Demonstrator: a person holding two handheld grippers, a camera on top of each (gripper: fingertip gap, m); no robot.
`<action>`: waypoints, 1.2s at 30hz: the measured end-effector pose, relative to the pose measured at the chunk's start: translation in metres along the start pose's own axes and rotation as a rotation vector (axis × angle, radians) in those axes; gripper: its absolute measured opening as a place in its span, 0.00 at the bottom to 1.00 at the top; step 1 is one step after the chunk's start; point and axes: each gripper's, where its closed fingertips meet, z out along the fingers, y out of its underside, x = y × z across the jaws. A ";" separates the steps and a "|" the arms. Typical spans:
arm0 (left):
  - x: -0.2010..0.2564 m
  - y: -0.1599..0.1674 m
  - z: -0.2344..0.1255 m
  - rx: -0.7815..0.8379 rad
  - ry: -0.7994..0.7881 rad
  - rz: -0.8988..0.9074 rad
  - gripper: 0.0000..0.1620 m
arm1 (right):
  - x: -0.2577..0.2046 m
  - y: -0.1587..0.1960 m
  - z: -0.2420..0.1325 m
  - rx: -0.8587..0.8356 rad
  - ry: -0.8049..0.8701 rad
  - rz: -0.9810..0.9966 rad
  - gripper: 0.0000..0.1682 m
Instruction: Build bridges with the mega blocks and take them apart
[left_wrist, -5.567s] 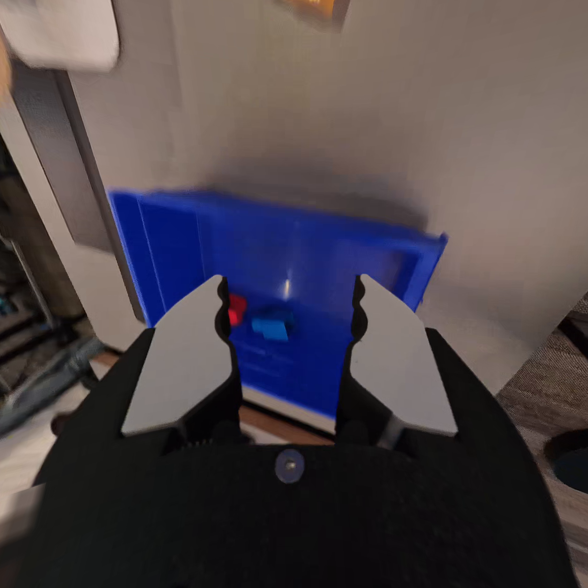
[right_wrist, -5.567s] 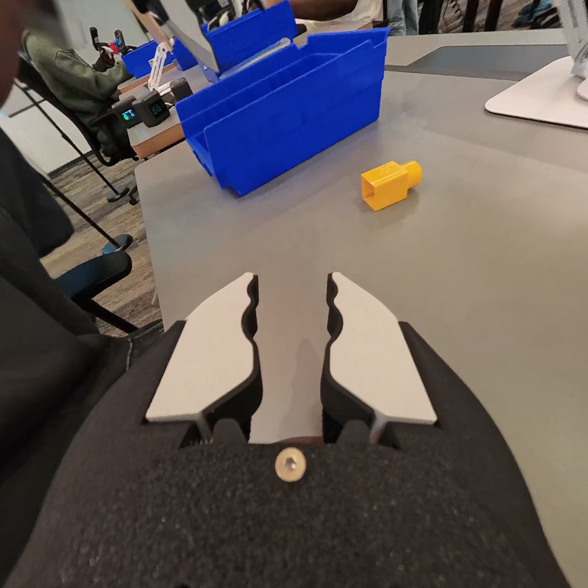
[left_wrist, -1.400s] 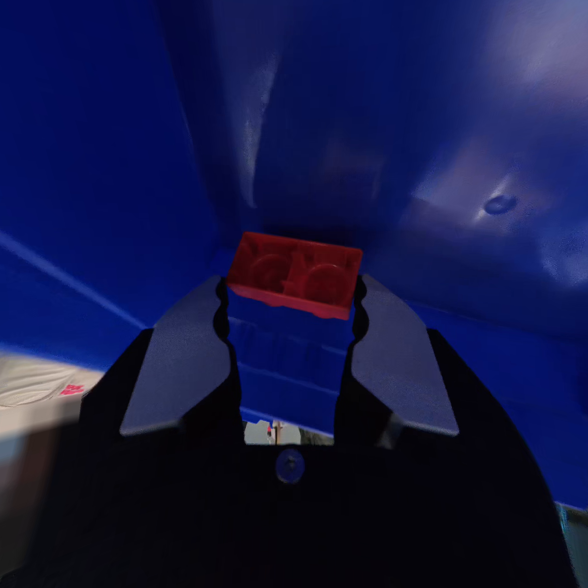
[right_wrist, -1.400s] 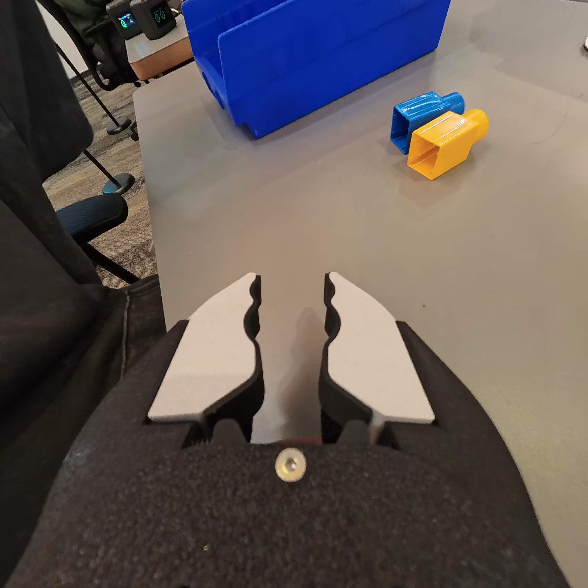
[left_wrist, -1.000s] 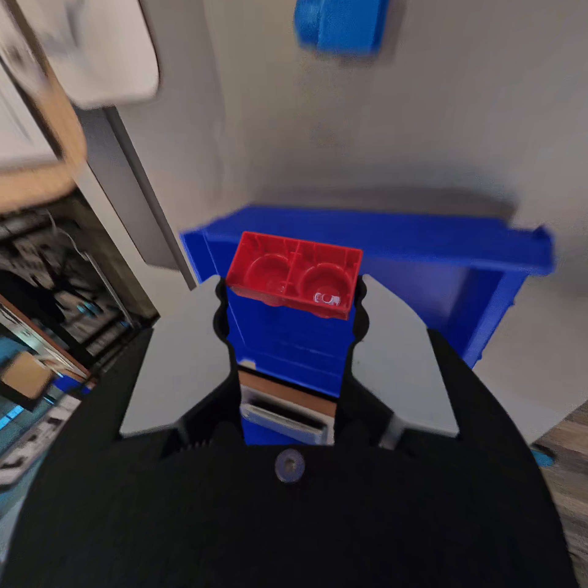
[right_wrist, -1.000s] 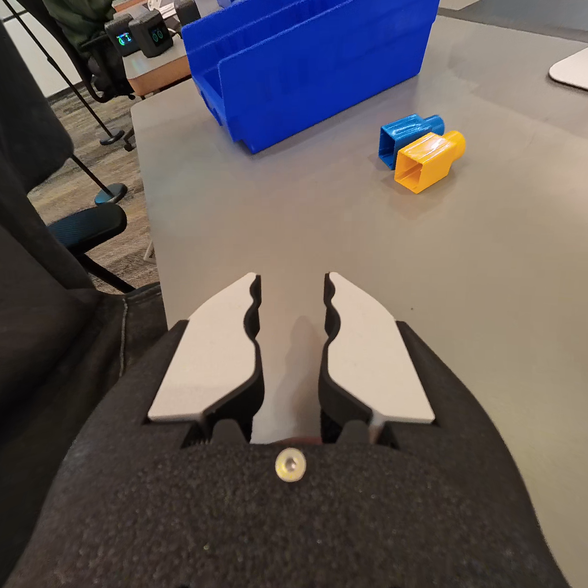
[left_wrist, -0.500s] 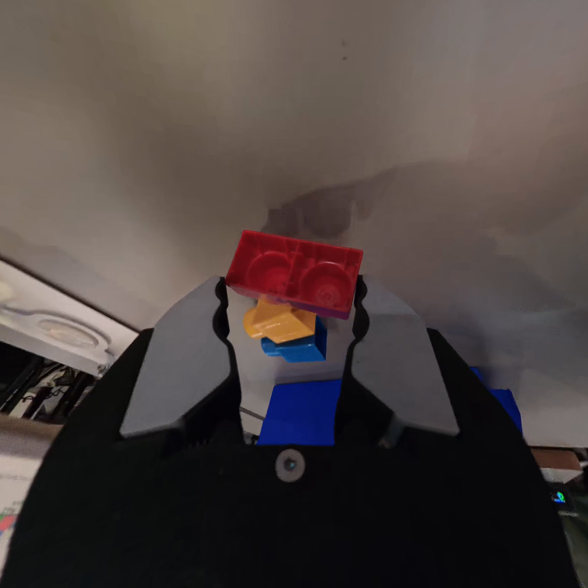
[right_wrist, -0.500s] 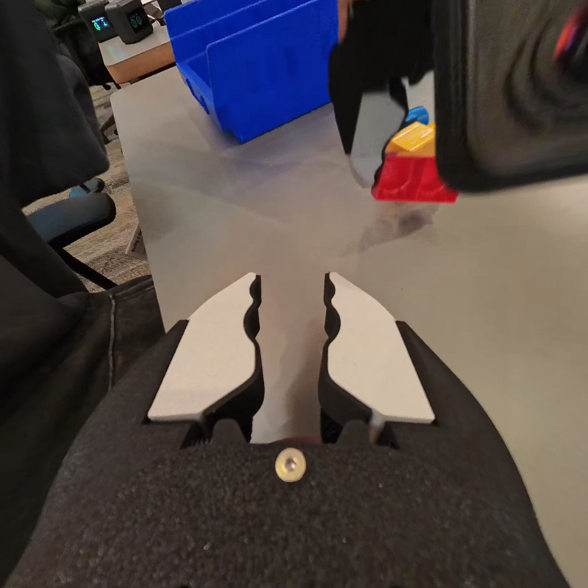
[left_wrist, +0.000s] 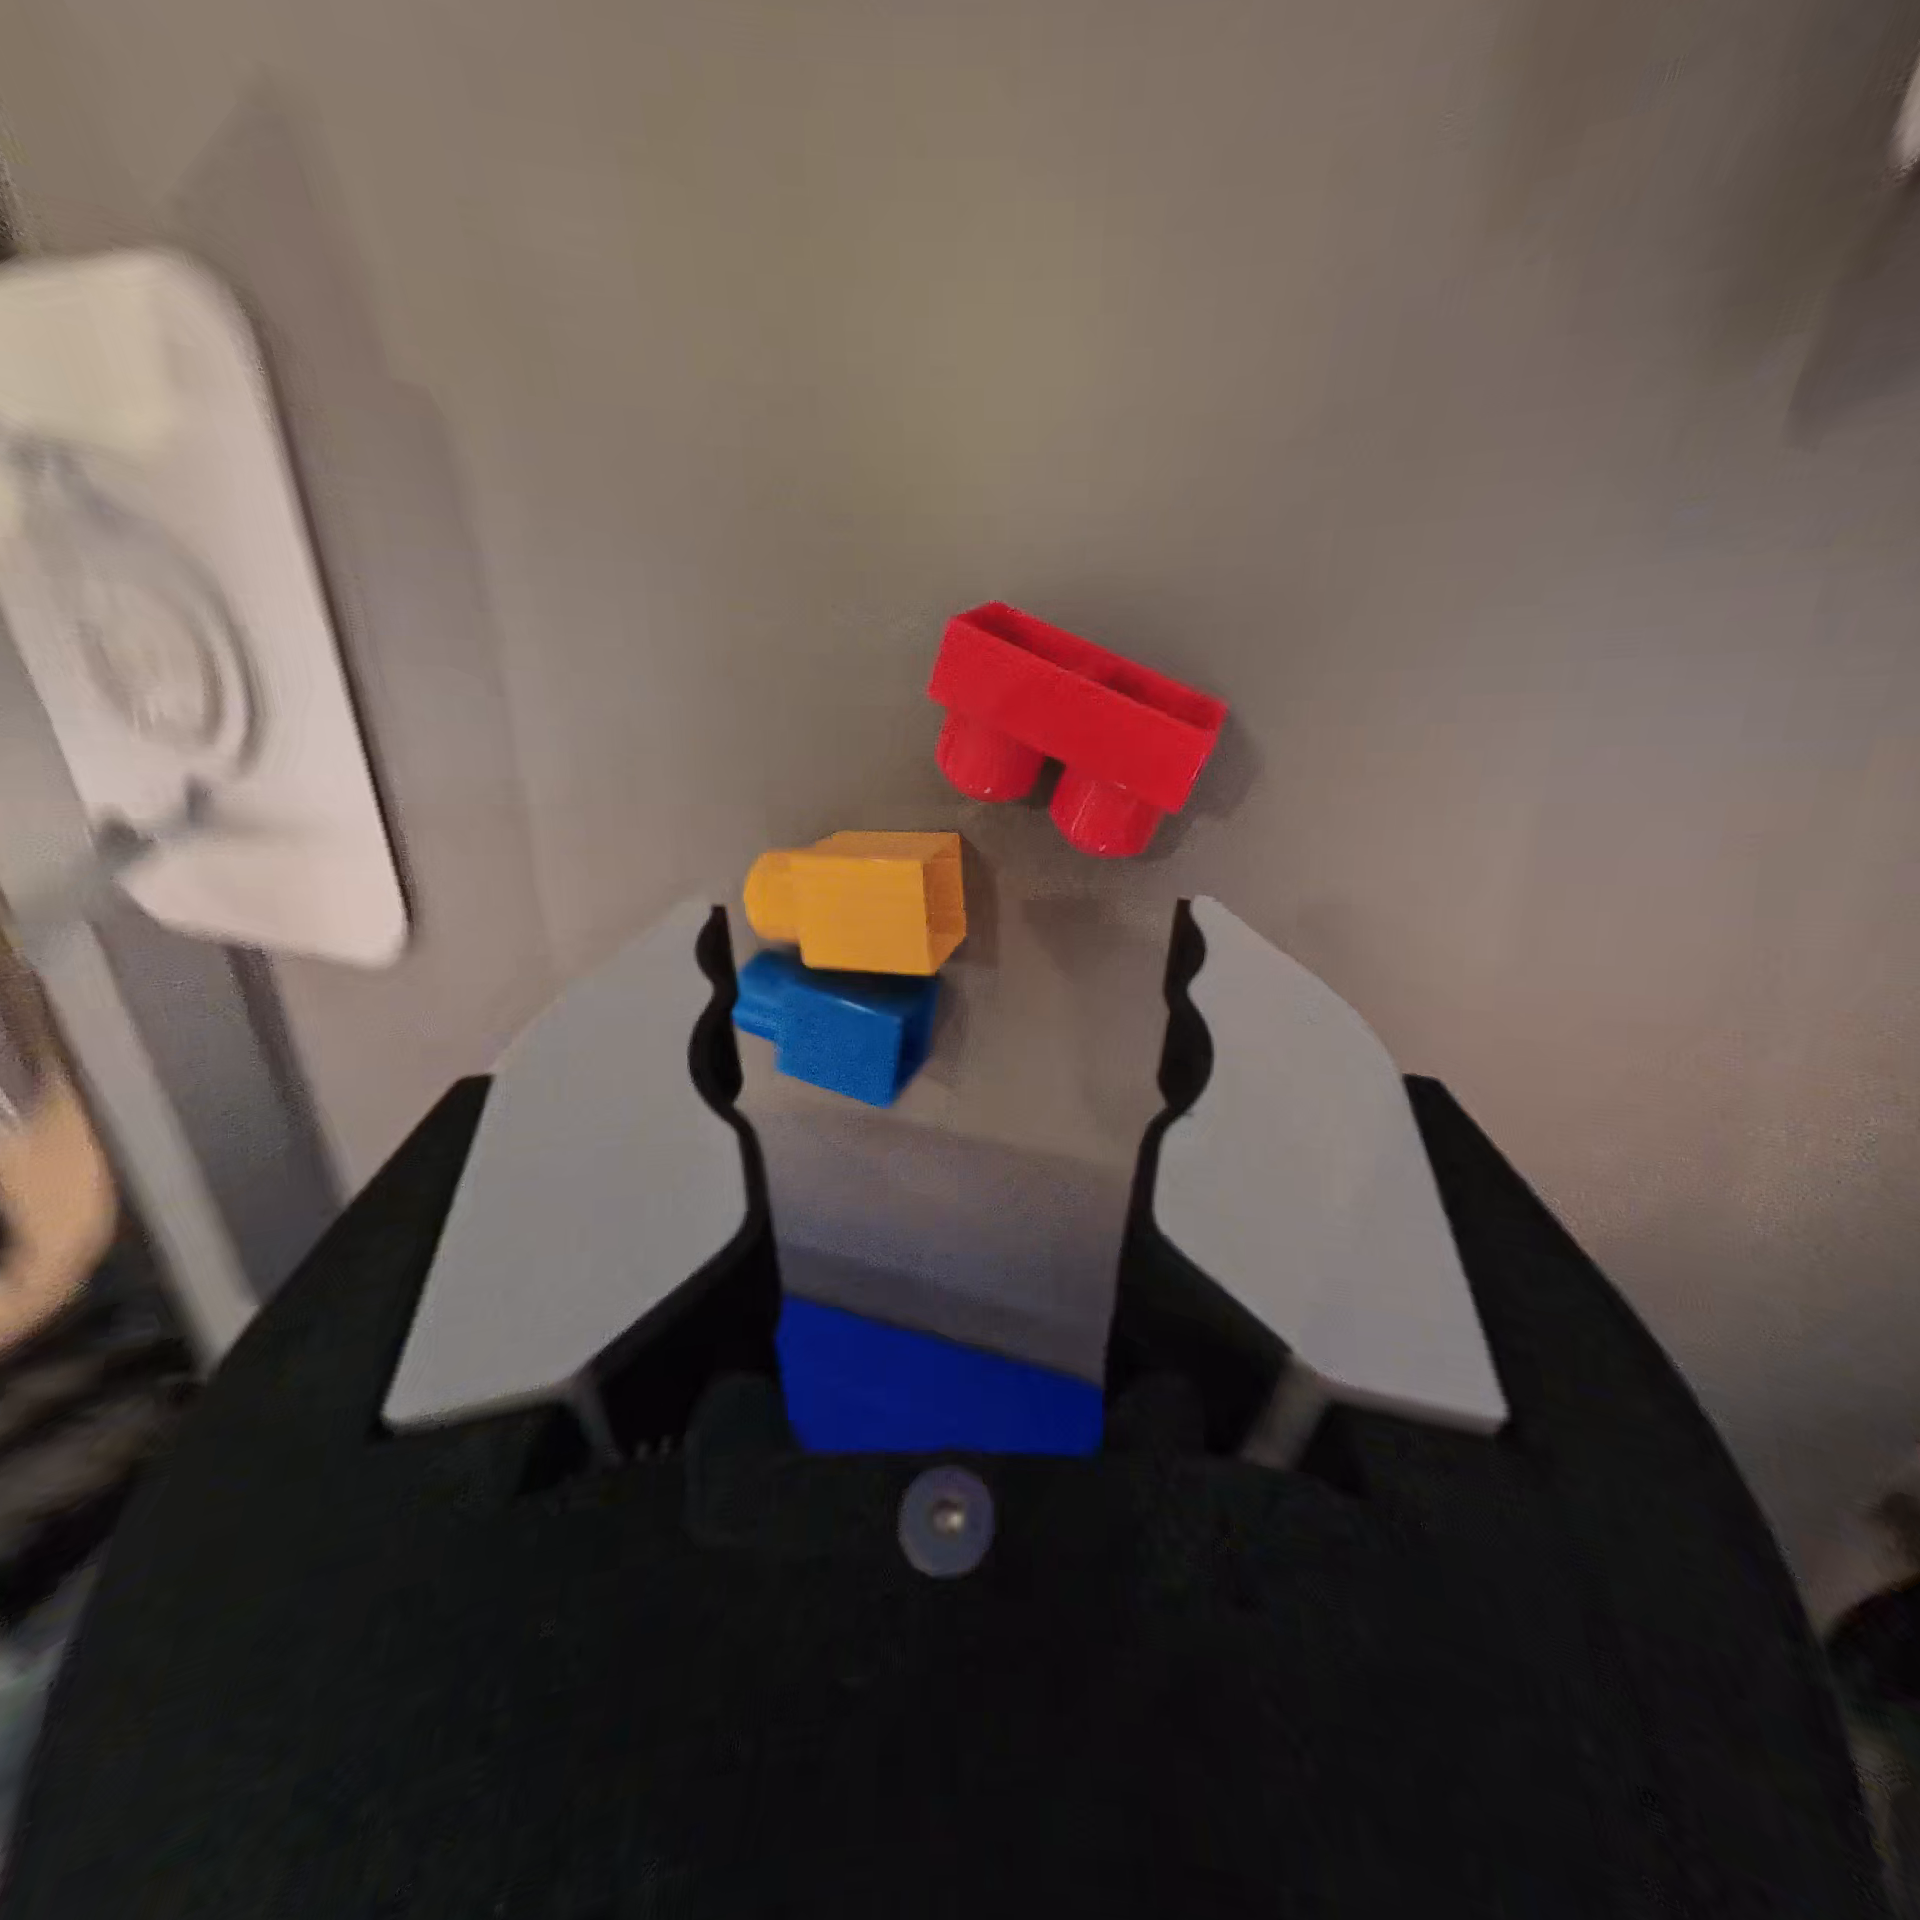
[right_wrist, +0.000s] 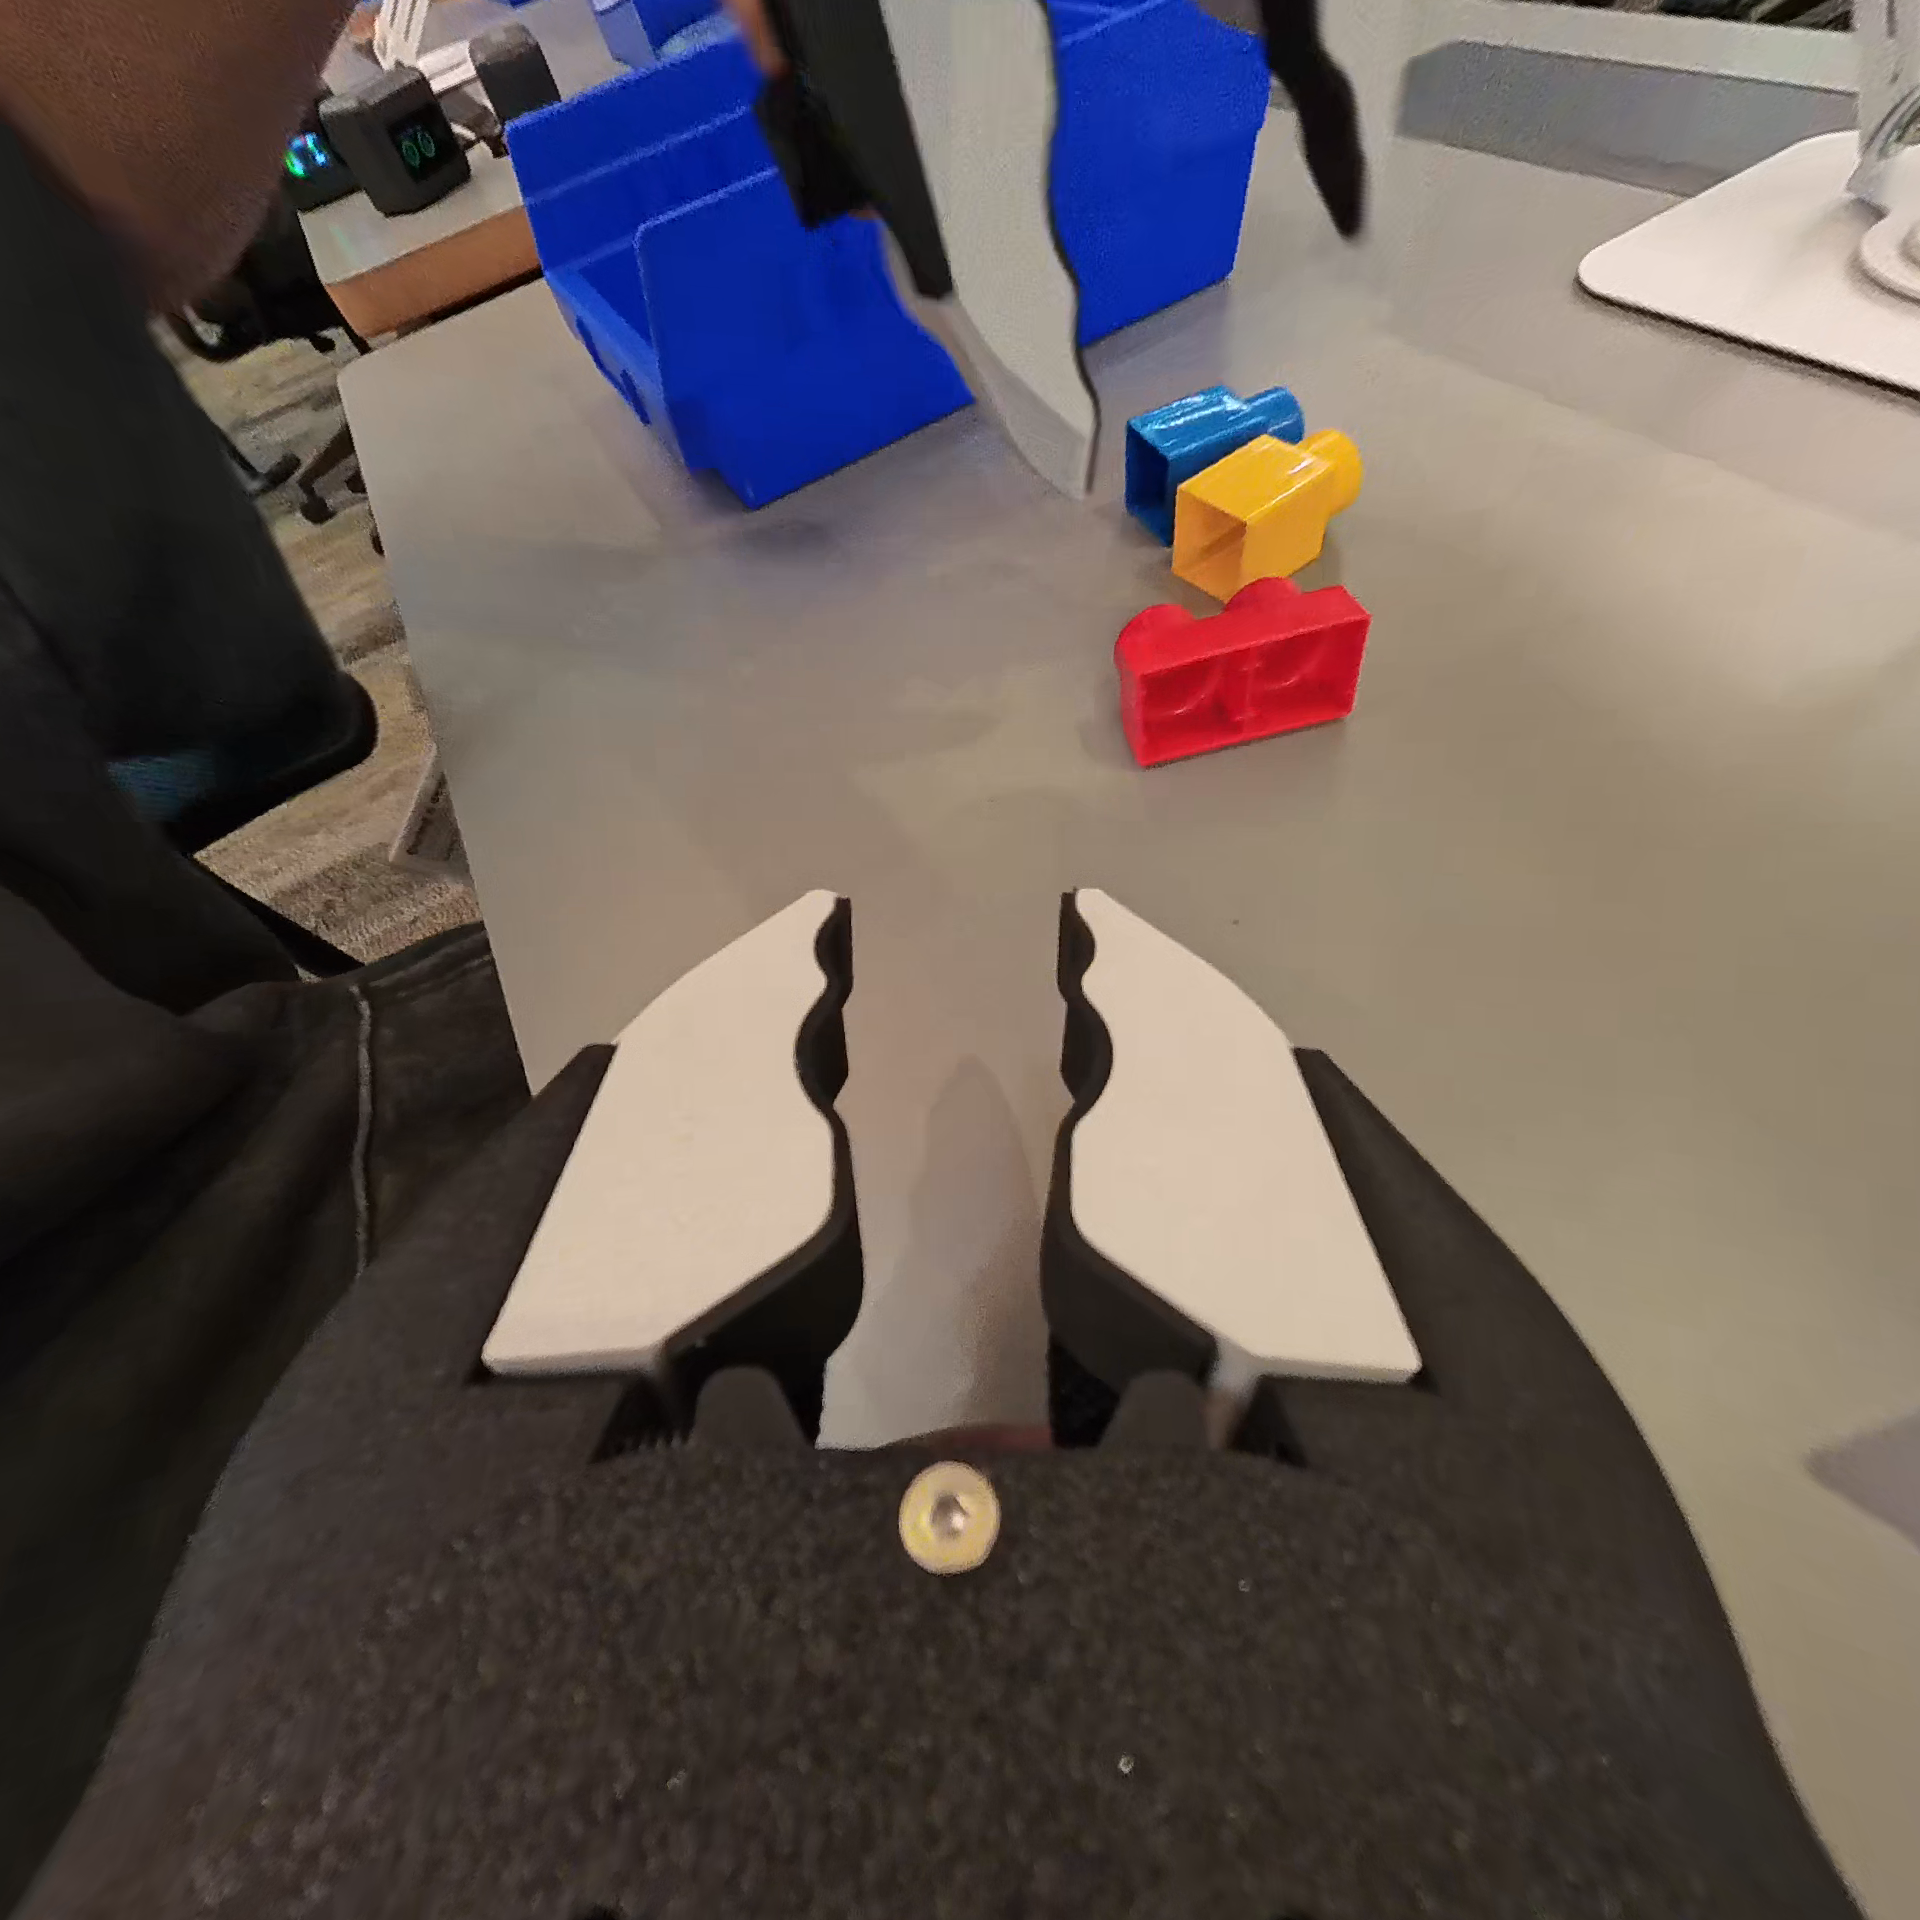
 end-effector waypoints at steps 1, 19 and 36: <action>-0.001 0.002 -0.010 0.080 -0.022 -0.155 0.51 | 0.001 -0.001 -0.001 0.004 0.003 0.008 0.22; -0.010 0.057 0.041 0.393 -0.617 -1.243 0.65 | 0.010 -0.008 -0.007 0.024 -0.016 0.019 0.22; -0.035 0.061 0.079 0.270 -0.433 -1.341 0.64 | 0.016 -0.012 -0.005 0.035 -0.087 0.083 0.23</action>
